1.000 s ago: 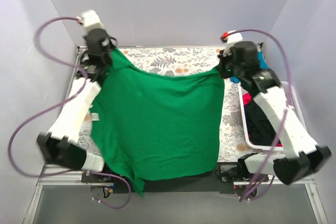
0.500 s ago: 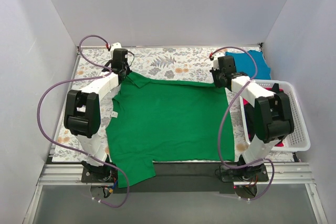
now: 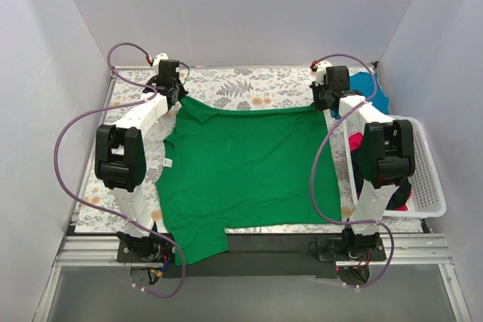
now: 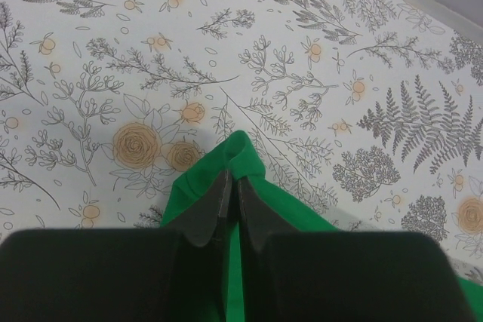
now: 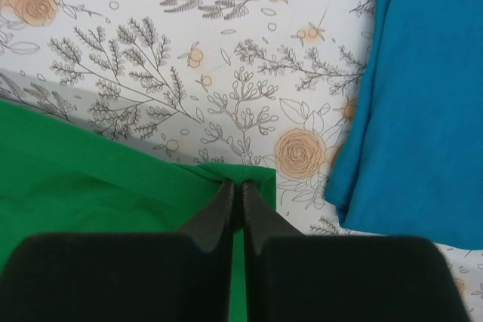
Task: Fold and stack the t-shirts
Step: Flatten the tshirt out, then fold the tshirt
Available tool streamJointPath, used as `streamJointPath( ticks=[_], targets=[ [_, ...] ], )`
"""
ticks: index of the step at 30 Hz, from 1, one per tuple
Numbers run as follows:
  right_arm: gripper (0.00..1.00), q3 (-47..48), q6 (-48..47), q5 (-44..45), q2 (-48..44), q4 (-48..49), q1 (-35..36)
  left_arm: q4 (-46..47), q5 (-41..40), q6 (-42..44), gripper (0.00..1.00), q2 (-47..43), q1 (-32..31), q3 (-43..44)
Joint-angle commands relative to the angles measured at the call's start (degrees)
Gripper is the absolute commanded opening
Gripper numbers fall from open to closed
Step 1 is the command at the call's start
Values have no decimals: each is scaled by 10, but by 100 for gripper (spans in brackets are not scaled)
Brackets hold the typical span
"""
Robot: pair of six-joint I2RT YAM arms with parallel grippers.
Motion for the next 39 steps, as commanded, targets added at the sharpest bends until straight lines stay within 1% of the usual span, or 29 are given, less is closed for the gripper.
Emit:
streamJointPath(
  ticks=[1,4,7,12,14,17,19,25,26,29,34,38,39],
  targets=[
    [8,38,6,-38,-1,8,-10,-40,-23,-40,0,-30,18,23],
    [8,46,12,-46,6,-4,-9,-57,-10,-46,0,-21,25,34],
    [8,55,17,-52,5,-14,-9,-68,32,-47,0,-25,24,48],
    [8,53,19,-44,-13,-14,-11,-55,28,-46,0,-70,22,44],
    [8,55,18,-41,-13,-15,-12,-60,18,-42,0,-70,23,45],
    [8,54,21,-36,-11,-21,-15,-120,29,-81,0,-64,23,60],
    [8,48,21,-33,-14,-28,-16,-140,38,-109,0,-80,23,47],
    [8,17,34,-3,-44,-36,-19,-169,47,-137,0,-126,23,38],
    [8,11,40,22,-48,-36,-19,-174,50,-147,0,-136,23,36],
    [8,5,53,36,-60,-37,-23,-188,61,-166,0,-157,23,17],
    [8,-19,76,51,-84,-38,-25,-194,65,-201,0,-215,23,-49],
    [8,-48,87,59,-101,-37,-26,-195,70,-216,0,-241,23,-99],
    [8,-54,104,57,-104,-37,-26,-194,71,-220,0,-246,23,-107]
  ],
)
